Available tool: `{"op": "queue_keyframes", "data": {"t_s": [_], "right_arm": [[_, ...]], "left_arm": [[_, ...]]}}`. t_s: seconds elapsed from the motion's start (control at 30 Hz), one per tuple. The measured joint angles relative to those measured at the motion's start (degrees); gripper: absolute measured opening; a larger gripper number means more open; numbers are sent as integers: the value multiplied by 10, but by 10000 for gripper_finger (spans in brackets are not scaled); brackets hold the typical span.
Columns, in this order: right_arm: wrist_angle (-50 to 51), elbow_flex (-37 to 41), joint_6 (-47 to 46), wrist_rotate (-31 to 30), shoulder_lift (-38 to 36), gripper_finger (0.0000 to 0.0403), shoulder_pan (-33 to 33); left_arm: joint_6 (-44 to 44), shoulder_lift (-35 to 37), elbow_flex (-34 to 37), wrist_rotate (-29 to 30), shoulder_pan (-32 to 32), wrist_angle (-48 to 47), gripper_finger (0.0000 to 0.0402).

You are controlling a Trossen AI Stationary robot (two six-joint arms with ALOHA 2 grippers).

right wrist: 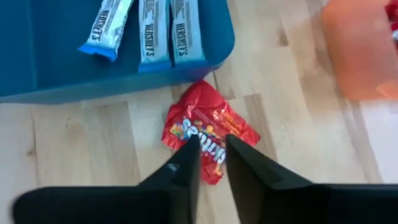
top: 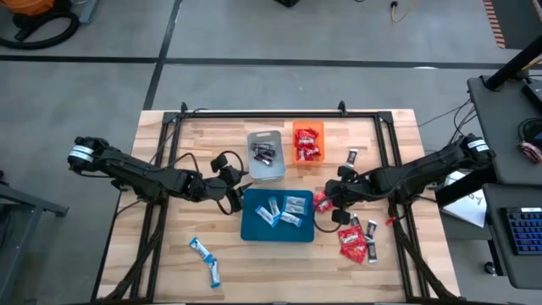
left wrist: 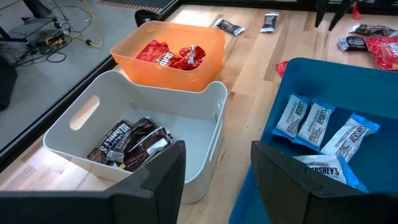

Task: Sort candy
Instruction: Put the red chocolate into the orange bin

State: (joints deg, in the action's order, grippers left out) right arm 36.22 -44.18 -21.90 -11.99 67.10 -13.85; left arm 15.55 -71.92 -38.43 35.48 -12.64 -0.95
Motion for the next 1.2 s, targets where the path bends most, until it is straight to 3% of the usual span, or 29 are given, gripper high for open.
{"op": "queue_keyframes", "data": {"t_s": [0.33,0.47,0.6,0.77,1.1,1.2], "right_arm": [[-97,71,-11,-10,62,229,0],[-131,93,-14,-15,97,265,5],[-161,101,-26,-16,132,276,20],[-169,101,-24,-14,154,228,37],[-155,100,3,-11,121,37,42],[-145,101,14,-8,99,20,42]], "left_arm": [[0,0,1,0,0,-1,166],[0,0,3,0,0,0,166],[0,0,3,0,0,0,166],[0,0,3,0,0,0,166],[0,0,3,0,0,0,166],[0,0,3,0,0,0,166]]}}
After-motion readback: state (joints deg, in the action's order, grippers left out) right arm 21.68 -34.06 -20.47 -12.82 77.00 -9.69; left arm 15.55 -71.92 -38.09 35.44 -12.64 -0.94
